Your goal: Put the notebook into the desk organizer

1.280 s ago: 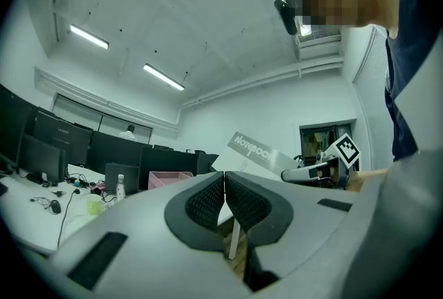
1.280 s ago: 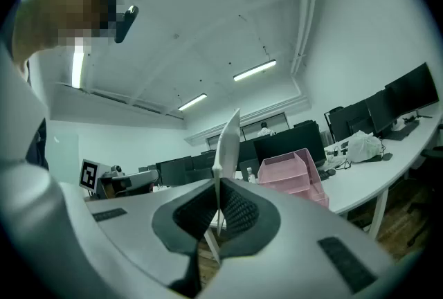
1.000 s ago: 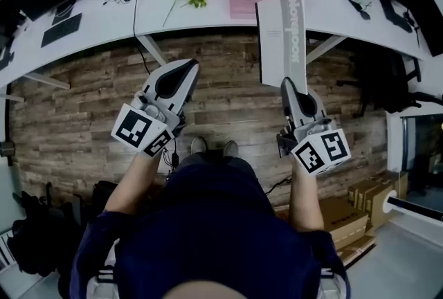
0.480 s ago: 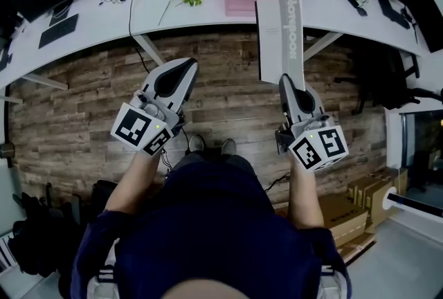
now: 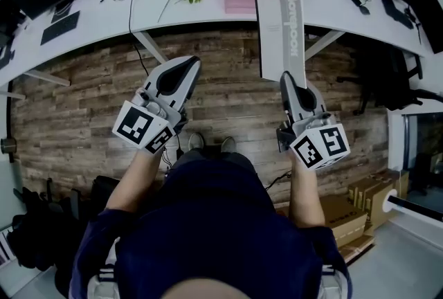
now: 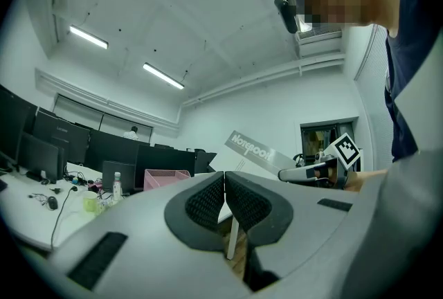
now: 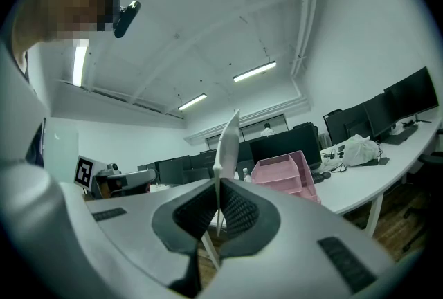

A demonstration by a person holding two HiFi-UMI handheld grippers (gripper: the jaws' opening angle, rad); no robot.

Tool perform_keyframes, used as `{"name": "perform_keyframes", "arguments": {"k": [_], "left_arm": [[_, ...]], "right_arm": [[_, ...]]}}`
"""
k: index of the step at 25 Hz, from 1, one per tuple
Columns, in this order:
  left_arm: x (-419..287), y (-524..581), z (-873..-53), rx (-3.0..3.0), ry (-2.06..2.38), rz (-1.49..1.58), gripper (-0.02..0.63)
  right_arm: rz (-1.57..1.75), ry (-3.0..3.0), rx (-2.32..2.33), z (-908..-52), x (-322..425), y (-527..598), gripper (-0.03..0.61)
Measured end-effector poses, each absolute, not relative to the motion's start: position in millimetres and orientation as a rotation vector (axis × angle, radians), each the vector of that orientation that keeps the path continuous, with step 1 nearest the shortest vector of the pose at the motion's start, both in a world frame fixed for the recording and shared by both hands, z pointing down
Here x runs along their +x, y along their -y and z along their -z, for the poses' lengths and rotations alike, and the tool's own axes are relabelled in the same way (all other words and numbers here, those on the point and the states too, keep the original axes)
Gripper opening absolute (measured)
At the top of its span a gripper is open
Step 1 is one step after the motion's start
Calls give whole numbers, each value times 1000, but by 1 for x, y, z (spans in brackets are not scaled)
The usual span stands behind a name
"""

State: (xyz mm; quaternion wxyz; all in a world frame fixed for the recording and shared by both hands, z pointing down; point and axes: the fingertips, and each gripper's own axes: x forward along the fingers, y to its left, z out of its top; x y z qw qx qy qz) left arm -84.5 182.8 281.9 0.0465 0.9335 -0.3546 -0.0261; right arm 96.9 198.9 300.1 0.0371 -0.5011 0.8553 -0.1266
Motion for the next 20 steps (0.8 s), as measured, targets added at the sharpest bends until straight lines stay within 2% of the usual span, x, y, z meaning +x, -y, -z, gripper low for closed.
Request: {"name": "perform_keyframes", "arguments": {"k": [20], "left_arm": [[-49, -178, -279, 2839, 1169, 85, 32]], "right_arm": [[387, -2665, -1460, -300, 138, -190, 9]]}}
